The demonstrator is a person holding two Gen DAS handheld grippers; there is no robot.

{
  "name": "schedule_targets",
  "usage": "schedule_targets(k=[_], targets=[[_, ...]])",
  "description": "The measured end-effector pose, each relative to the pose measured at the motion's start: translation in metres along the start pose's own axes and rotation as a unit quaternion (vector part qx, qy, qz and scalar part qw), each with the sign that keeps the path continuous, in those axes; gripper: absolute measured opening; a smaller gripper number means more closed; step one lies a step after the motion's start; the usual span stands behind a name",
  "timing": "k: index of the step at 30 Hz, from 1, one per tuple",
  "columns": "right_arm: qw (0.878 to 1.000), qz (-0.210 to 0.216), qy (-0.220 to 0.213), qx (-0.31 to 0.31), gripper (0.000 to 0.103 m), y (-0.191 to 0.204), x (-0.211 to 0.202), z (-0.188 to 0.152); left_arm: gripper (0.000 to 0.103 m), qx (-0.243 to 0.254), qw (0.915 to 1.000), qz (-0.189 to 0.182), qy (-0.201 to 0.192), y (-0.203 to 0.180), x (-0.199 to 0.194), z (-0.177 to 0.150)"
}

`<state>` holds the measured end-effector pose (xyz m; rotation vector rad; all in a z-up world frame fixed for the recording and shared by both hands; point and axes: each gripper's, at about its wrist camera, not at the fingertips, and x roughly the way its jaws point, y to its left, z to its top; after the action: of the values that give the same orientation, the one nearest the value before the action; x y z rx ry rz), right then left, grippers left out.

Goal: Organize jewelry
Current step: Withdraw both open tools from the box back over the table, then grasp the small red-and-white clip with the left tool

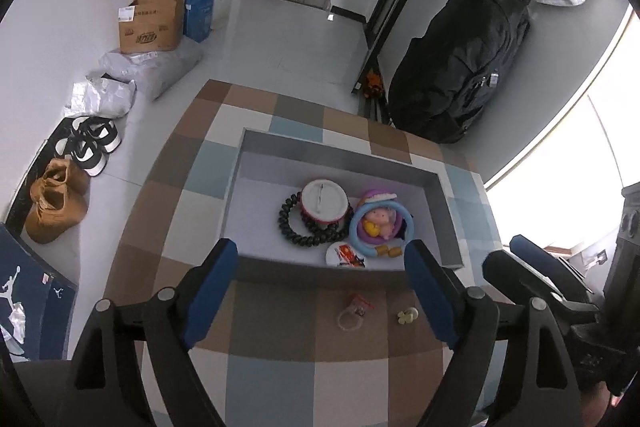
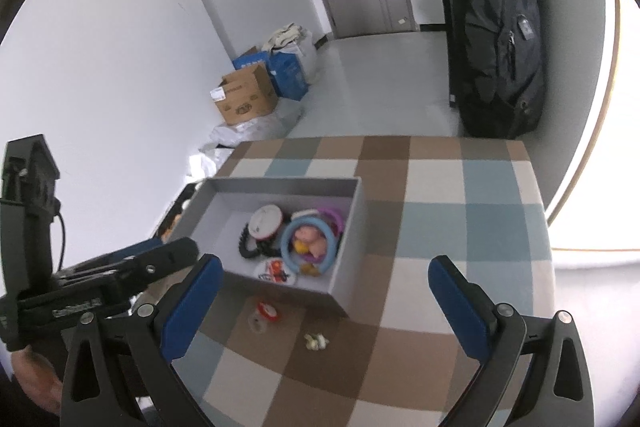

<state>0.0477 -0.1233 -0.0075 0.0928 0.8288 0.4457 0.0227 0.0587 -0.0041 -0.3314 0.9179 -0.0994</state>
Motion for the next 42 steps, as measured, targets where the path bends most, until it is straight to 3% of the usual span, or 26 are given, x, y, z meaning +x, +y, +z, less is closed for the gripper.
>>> schedule_targets(k=[10, 21, 31, 33, 34, 36, 42], targets=[[1.0, -0.008, 0.0, 0.007, 0.103, -0.005, -0.012, -0.01, 0.082, 0.031, 0.9993, 0.014, 0.015, -0.01, 0.005, -0.02], [1.0, -0.004, 0.003, 0.013, 0.103, -0.008, -0.017, -0.012, 0.082, 0.076, 0.9926, 0.072, 0.061, -0.02, 0.036, -0.037], [1.0, -0.005, 0.007, 0.024, 0.103, -0.014, -0.02, -0.015, 0.082, 0.074, 0.9937, 0.051, 0.067, -0.023, 0.045, -0.04], [1.0, -0.007, 0.009, 0.025, 0.103, -0.015, -0.02, -0.015, 0.073, 0.08, 0.9933, 0.05, 0.067, -0.025, 0.047, -0.041], [1.0, -0.007, 0.009, 0.025, 0.103, -0.015, -0.02, -0.015, 0.064, 0.084, 0.9926, 0.05, 0.073, -0.028, 0.05, -0.042], [1.0, -0.007, 0.011, 0.027, 0.103, -0.017, -0.02, -0.016, 0.06, 0.098, 0.9907, 0.057, 0.075, -0.032, 0.052, -0.042], [1.0, -0.008, 0.012, 0.027, 0.103, -0.017, -0.02, -0.017, 0.029, 0.125, 0.9868, 0.071, 0.076, -0.04, 0.052, -0.045]])
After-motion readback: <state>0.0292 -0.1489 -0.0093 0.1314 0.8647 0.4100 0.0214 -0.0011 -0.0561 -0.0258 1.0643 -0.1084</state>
